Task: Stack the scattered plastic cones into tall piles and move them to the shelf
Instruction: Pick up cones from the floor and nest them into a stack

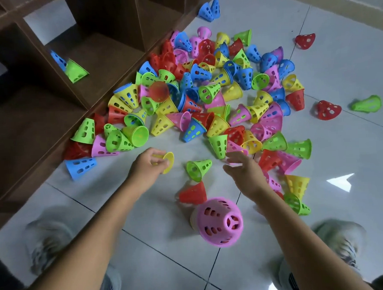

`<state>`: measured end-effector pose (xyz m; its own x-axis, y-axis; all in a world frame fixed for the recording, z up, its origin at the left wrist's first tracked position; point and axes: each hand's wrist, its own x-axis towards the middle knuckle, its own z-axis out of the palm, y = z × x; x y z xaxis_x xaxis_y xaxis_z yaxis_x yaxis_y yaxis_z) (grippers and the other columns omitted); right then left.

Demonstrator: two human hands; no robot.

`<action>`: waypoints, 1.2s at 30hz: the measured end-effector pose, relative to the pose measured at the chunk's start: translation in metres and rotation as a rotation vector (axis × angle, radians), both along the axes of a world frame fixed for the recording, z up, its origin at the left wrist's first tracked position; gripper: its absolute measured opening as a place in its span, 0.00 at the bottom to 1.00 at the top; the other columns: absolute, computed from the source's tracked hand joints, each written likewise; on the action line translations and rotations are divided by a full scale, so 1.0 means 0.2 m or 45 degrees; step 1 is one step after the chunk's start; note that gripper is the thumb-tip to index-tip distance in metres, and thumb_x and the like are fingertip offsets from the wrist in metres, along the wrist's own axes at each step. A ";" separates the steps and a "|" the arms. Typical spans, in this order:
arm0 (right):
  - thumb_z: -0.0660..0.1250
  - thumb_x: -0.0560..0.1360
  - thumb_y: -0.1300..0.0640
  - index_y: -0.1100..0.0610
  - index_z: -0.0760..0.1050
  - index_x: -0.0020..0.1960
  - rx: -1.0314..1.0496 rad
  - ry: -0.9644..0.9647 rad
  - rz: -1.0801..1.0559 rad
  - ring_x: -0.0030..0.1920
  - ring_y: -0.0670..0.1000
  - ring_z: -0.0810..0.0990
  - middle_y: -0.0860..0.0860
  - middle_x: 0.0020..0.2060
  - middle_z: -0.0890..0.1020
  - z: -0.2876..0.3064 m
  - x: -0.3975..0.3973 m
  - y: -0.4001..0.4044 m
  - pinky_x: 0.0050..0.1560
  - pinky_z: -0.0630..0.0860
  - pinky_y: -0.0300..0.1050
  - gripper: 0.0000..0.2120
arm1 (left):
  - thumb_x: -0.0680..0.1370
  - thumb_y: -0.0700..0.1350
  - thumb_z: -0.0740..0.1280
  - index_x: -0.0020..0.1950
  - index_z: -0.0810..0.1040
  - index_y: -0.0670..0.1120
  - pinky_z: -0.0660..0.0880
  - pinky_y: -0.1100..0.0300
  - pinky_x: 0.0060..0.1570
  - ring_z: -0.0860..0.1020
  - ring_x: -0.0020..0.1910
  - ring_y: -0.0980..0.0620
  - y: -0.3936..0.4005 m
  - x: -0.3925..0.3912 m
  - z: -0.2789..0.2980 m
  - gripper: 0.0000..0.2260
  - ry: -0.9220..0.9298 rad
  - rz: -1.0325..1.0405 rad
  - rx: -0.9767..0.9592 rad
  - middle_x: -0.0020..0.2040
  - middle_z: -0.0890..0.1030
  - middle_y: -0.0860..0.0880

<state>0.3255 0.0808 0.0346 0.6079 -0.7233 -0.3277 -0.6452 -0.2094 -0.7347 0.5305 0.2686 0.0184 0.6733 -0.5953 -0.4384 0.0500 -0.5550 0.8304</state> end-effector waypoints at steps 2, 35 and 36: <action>0.69 0.78 0.56 0.55 0.75 0.67 0.007 -0.023 0.005 0.51 0.49 0.79 0.49 0.60 0.80 -0.03 0.10 -0.03 0.49 0.71 0.40 0.18 | 0.65 0.55 0.71 0.56 0.77 0.51 0.80 0.45 0.53 0.84 0.41 0.46 0.00 0.03 -0.07 0.21 -0.036 0.058 0.073 0.46 0.85 0.48; 0.71 0.76 0.56 0.55 0.82 0.60 0.162 0.065 0.159 0.38 0.51 0.76 0.52 0.48 0.81 -0.21 0.65 -0.14 0.43 0.78 0.52 0.13 | 0.76 0.50 0.71 0.52 0.86 0.51 0.78 0.58 0.50 0.83 0.50 0.49 0.24 0.14 -0.20 0.08 -0.461 0.074 0.419 0.50 0.86 0.51; 0.71 0.76 0.57 0.55 0.82 0.60 0.170 0.046 0.150 0.37 0.50 0.75 0.53 0.48 0.81 -0.18 0.63 -0.13 0.41 0.75 0.49 0.12 | 0.76 0.49 0.71 0.51 0.86 0.51 0.77 0.59 0.48 0.83 0.49 0.49 0.26 0.14 -0.20 0.07 -0.477 0.091 0.422 0.49 0.86 0.51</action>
